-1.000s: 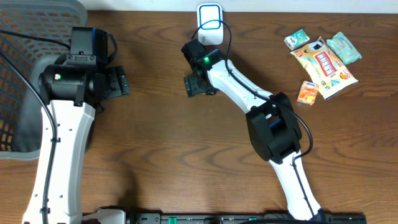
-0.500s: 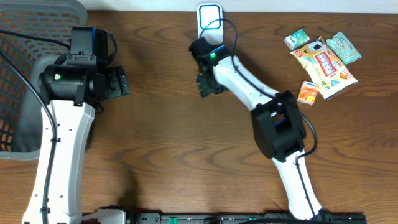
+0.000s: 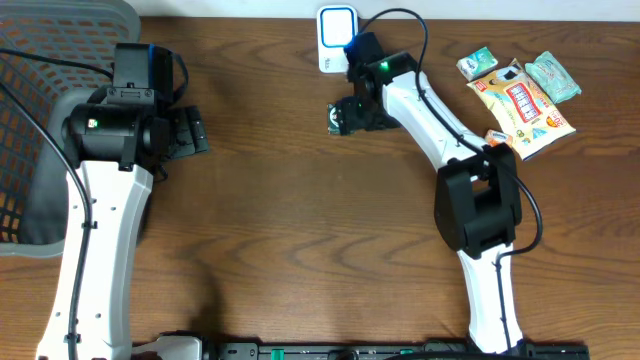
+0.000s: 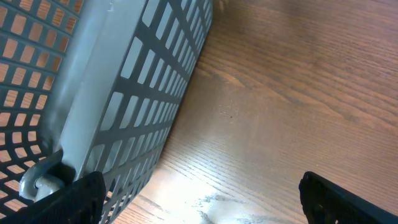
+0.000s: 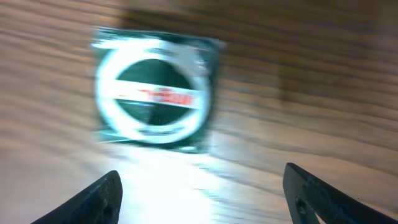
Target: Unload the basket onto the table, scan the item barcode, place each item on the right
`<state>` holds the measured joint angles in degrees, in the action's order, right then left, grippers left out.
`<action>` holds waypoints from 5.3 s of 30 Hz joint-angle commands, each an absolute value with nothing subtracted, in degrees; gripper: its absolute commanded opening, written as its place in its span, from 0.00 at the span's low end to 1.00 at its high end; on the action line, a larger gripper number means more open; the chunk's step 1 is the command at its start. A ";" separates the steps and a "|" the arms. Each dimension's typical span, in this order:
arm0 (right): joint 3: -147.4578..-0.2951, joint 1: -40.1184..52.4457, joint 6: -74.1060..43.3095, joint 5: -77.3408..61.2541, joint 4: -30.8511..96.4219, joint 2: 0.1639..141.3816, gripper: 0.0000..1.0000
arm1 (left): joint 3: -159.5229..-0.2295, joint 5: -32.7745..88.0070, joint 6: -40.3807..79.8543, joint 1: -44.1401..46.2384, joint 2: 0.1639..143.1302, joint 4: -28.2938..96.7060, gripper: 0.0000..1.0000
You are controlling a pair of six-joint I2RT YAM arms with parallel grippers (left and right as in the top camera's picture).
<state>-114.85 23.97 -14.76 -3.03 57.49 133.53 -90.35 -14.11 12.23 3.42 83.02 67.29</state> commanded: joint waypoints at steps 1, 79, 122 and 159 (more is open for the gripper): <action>-114.63 24.88 -14.13 -9.41 55.79 131.85 0.77 | -90.87 -15.07 12.56 3.11 82.61 67.48 0.98; -114.65 27.31 -21.19 22.50 55.11 136.05 0.53 | -90.87 -15.07 12.56 3.11 82.61 67.48 0.98; -114.61 26.63 -19.66 13.41 44.34 139.85 0.01 | -90.87 -15.07 12.56 3.11 82.61 67.48 0.98; -114.61 22.11 -4.54 16.78 55.29 131.48 0.79 | -90.87 -15.07 12.58 3.11 82.61 67.48 0.98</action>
<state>-114.65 23.70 -13.39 19.94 55.13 129.95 -90.35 -14.11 12.23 3.42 83.02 67.29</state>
